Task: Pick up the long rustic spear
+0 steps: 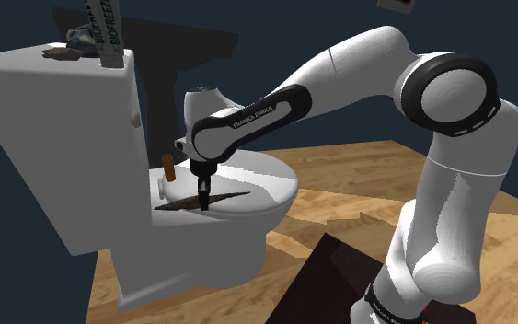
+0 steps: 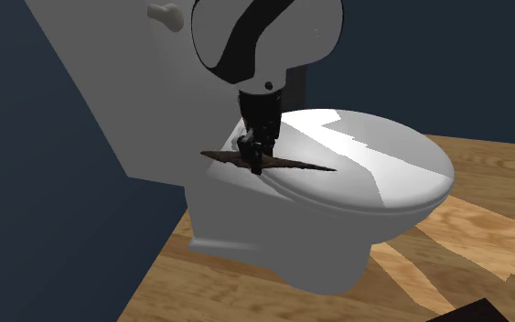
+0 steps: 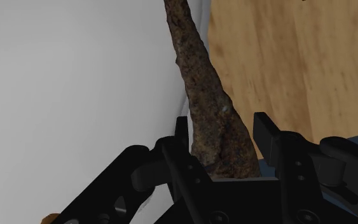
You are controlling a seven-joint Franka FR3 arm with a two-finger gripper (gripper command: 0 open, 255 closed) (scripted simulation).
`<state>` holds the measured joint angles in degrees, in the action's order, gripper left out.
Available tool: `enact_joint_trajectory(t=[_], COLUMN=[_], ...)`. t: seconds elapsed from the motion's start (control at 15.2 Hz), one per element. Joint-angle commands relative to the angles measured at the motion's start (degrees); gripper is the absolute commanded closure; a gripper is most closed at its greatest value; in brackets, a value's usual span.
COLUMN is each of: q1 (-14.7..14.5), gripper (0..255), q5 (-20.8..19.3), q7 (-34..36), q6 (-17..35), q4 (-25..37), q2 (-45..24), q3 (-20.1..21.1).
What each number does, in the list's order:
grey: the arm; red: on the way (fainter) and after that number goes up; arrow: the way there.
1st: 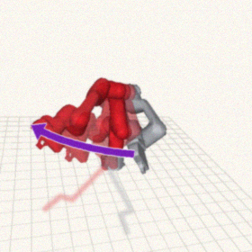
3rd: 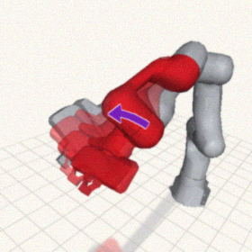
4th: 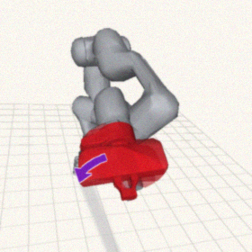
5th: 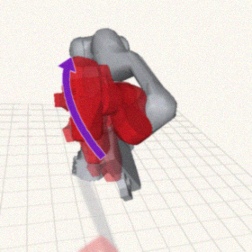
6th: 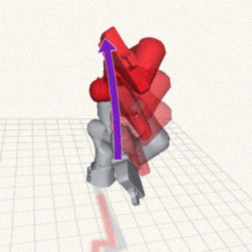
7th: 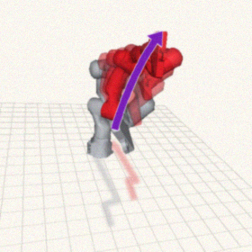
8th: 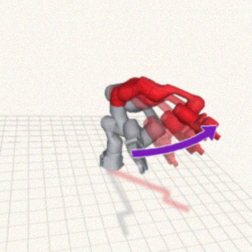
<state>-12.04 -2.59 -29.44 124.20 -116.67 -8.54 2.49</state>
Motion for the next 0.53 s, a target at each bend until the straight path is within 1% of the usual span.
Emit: enact_joint_trajectory(t=[0.0,0.33,0.46], q1=[0.04,0.05,0.05], gripper=[255,255,255], q5=[0.1,0.26,0.27], q7=[-0.16,-0.34,-0.35], q6=[-1.52,-5.1,-5.21], q4=[0.7,2.71,2.77], q2=[0.81,2.38,2.43], q3=[-0.01,0.02,0.02])
